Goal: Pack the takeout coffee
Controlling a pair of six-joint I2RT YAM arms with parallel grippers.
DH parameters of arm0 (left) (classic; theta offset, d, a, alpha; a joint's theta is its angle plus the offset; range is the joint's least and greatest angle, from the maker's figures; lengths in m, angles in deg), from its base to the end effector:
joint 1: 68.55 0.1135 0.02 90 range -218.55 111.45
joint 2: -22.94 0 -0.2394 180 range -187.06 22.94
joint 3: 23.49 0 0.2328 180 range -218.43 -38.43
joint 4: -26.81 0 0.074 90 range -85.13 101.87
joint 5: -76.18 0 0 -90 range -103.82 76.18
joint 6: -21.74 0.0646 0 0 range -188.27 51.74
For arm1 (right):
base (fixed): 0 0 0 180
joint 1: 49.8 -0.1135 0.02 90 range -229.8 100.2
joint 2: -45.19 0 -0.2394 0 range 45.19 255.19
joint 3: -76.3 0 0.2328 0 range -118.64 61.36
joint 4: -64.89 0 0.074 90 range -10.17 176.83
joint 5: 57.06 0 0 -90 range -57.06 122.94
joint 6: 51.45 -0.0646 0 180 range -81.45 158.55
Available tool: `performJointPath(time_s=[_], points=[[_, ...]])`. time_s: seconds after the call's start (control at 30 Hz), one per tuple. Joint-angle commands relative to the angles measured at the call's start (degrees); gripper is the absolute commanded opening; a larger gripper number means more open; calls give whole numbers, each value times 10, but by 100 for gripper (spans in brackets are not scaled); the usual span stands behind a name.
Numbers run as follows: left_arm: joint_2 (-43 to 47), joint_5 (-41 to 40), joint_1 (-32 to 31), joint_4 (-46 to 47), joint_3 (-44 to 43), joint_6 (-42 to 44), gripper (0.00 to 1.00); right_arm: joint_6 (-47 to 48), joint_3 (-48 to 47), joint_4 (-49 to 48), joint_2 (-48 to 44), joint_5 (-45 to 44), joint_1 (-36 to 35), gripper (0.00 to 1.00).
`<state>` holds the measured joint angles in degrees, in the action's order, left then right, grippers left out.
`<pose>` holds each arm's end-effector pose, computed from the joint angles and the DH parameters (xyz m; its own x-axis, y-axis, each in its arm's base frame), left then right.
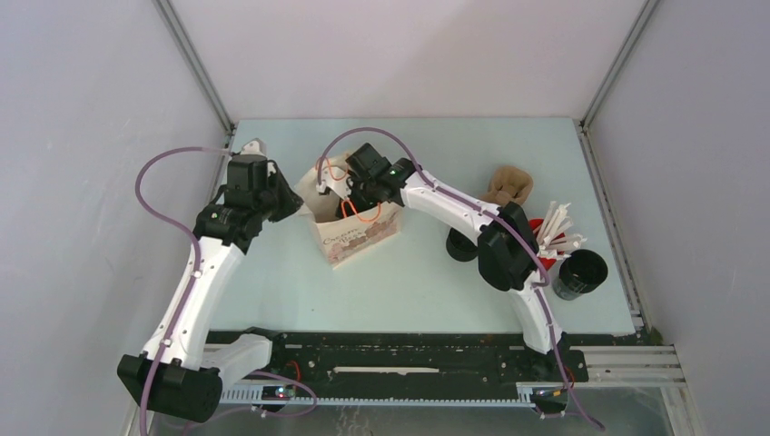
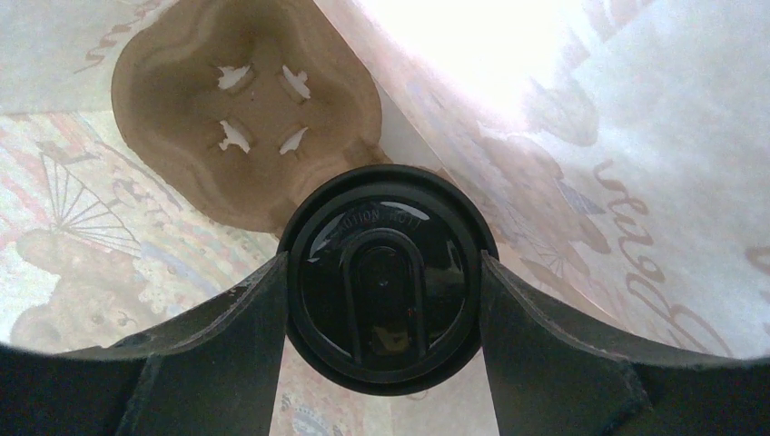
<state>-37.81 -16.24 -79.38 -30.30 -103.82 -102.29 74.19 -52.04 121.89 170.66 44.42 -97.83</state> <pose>0.2286 -0.0410 0.3160 -0.5825 -0.4578 -0.6716 -0.2065 0.8825 -0.4225 0.3060 0.3594 0.2089 0.0296 -0.8210 -0.5702 -0.9713 0.1111 -0.2104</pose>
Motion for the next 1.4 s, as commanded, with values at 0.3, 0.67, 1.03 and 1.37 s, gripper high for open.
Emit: performJointPath(time_s=[0.3,0.67,1.03,1.37], points=[[26,116,5,64,1,39,0,-42,-58,166,-12,-34,-21,78],[51,119,5,84,46,67,0,-90,-48,148,-61,-87,-48,100],[81,118,5,108,97,88,0,-129,33,104,-144,-139,-74,100],[152,144,-4,188,178,123,0,-199,195,-55,-230,-224,-119,100]])
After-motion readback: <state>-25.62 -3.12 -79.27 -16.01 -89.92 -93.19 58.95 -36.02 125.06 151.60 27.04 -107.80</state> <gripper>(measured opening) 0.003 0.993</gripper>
